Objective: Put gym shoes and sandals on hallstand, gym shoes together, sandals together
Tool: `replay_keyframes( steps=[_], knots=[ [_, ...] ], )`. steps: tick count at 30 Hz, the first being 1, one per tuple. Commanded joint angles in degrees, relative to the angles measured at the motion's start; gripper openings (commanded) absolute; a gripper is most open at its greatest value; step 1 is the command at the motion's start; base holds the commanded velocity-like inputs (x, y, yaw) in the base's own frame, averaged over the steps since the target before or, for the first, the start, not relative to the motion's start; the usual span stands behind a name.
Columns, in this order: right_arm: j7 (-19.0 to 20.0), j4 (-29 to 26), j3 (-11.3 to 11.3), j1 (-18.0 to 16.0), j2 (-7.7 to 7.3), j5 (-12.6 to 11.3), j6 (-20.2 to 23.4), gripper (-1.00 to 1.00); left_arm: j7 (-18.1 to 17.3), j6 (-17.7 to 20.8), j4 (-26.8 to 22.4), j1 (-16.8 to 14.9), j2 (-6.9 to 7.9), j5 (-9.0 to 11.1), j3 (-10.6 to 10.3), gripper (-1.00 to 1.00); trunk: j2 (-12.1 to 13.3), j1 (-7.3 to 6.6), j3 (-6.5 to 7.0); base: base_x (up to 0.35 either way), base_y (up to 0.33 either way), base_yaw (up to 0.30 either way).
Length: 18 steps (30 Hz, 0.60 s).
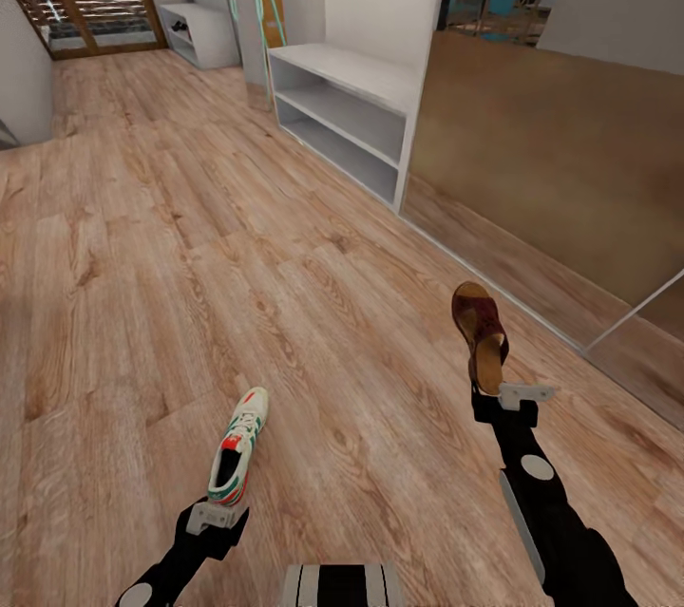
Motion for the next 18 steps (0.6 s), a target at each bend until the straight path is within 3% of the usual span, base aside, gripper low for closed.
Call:
replay_keyframes(
  steps=[1, 13, 18],
  knots=[
    [-0.2, 0.2, 0.1, 0.0, 0.0, 0.5, 0.5, -1.0, -0.4, -0.3, 0.0, 0.0, -0.01, -0.5, 0.5, 1.0, 0.0, 0.01, -0.27, 0.0, 0.0, 0.0],
    [-0.2, 0.6, 0.1, 0.0, 0.05, 0.5, 0.4, -1.0, -0.3, -0.4, 0.0, 0.1, -0.05, -0.4, 0.5, 1.0, -0.2, 0.32, -2.93, 0.0, 0.0, 0.0],
    [-0.2, 0.7, 0.1, 0.0, 0.06, 0.5, 0.4, -1.0, -0.3, -0.5, -0.1, 0.1, -0.05, -0.4, 0.5, 1.0, -0.2, 0.32, -2.93, 0.0, 0.0, 0.0]
  ],
)
